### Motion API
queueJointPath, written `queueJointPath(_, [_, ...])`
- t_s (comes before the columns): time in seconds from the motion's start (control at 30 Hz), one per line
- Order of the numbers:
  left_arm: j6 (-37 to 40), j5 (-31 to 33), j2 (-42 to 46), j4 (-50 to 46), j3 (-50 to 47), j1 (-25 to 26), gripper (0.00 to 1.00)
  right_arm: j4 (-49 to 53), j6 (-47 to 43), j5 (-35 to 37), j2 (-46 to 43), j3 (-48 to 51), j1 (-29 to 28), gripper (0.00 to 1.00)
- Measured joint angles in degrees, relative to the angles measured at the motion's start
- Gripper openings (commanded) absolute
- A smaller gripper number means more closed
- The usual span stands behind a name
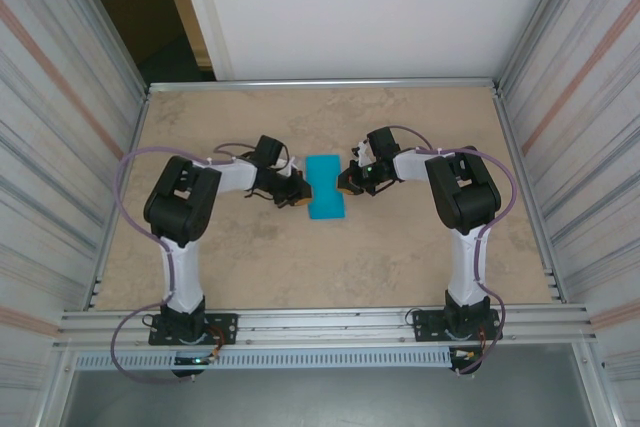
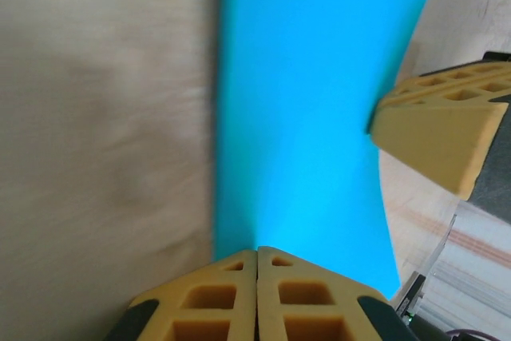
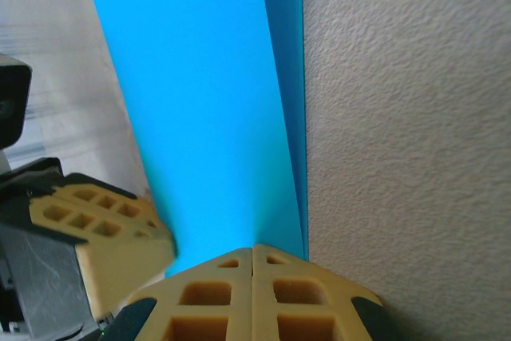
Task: Fold a paper plane with a square sheet of paper (pick it up from the middle)
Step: First fold the square sheet of paper in half at the center of the table.
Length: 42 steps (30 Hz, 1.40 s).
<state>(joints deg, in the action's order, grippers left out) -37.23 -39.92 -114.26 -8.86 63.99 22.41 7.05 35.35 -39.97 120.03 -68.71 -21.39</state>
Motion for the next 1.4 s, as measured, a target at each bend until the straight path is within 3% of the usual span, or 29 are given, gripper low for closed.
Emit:
queueJointPath(0.17, [0.07, 0.39, 2.43, -1.07, -1.88, -1.6, 0.09, -0.17, 0.0, -0.09, 0.0, 0.11, 0.0, 0.01])
queueJointPath(0.5, [-1.62, 0.33, 2.27, -0.66, 0.17, 7.37, 0.09, -0.57, 0.0, -0.2, 0.0, 0.33, 0.04, 0.01])
queueJointPath(0.77, [-0.42, -0.52, 1.81, 0.5, -3.1, 5.27, 0.09, -0.63, 0.0, -0.22, -0.02, 0.37, 0.04, 0.01])
queueJointPath(1.03, [1.51, 0.24, 9.18, -1.38, -11.69, 0.2, 0.09, -1.03, 0.02, -0.26, -0.07, 0.63, 0.09, 0.01])
queueJointPath(1.4, [1.46, 0.98, 9.75, -1.29, -9.53, 2.47, 0.09, -2.1, 0.02, 0.09, -1.57, 1.55, 0.09, 0.03])
